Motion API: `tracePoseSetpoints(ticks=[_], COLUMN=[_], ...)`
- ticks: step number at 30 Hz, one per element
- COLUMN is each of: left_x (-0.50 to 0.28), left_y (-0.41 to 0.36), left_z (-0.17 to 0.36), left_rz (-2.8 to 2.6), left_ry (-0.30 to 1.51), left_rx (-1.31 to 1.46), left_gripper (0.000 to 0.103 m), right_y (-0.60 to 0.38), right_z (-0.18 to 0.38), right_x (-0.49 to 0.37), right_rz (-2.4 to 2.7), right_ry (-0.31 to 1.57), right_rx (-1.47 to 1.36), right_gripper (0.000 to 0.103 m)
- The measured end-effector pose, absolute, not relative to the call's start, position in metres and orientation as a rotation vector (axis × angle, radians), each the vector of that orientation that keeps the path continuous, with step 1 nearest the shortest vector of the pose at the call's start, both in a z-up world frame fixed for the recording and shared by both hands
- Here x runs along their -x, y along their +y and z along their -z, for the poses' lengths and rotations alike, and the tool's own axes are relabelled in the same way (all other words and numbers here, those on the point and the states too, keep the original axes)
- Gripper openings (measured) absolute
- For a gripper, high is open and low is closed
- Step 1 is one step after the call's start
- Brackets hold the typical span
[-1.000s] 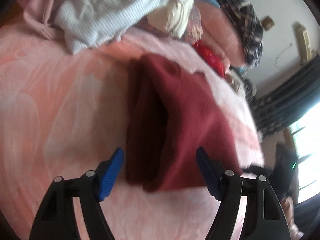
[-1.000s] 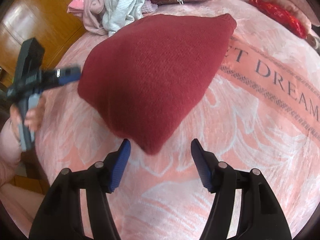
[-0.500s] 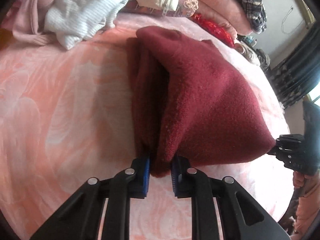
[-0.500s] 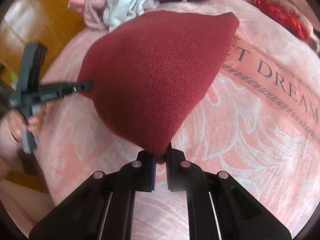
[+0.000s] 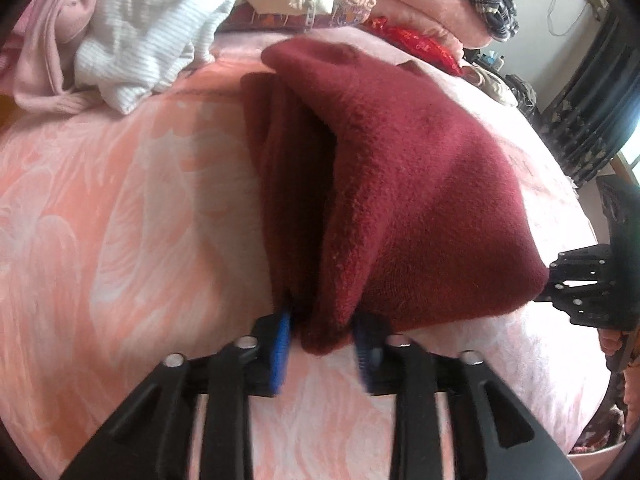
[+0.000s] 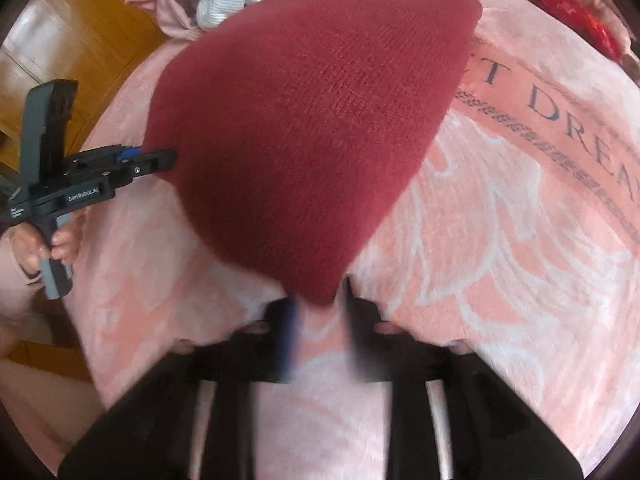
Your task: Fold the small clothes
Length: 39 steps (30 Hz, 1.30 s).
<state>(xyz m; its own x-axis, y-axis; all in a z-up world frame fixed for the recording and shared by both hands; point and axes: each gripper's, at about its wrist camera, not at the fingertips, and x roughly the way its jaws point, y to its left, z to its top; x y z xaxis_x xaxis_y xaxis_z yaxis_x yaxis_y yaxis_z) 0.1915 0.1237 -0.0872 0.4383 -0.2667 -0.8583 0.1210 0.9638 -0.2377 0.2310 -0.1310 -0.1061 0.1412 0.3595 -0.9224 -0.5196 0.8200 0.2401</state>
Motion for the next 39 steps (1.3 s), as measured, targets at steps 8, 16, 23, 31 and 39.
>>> tracePoseSetpoints(ticks=[8, 16, 23, 31, 39], left_x=[-0.175, -0.196, -0.204, -0.165, -0.130], left_y=[0.114, 0.089, 0.110, 0.098, 0.086], left_z=[0.030, 0.077, 0.094, 0.047, 0.016], left_rz=[0.233, 0.279, 0.298, 0.283, 0.231], left_ry=[0.927, 1.043, 1.073, 0.991, 0.975], left_rx=[0.178, 0.134, 0.242, 0.216, 0.198], left_gripper=[0.041, 0.032, 0.017, 0.079, 0.088], right_y=[-0.139, -0.106, -0.106, -0.122, -0.127], right_z=[0.034, 0.098, 0.110, 0.049, 0.027], right_x=[-0.220, -0.249, -0.255, -0.203, -0.160], right_rz=[-0.716, -0.660, -0.635, -0.551, -0.388], right_ry=[1.099, 1.209, 1.214, 1.075, 1.068], right_rx=[0.026, 0.041, 0.002, 0.041, -0.031], right_gripper=[0.036, 0.026, 0.027, 0.064, 0.091])
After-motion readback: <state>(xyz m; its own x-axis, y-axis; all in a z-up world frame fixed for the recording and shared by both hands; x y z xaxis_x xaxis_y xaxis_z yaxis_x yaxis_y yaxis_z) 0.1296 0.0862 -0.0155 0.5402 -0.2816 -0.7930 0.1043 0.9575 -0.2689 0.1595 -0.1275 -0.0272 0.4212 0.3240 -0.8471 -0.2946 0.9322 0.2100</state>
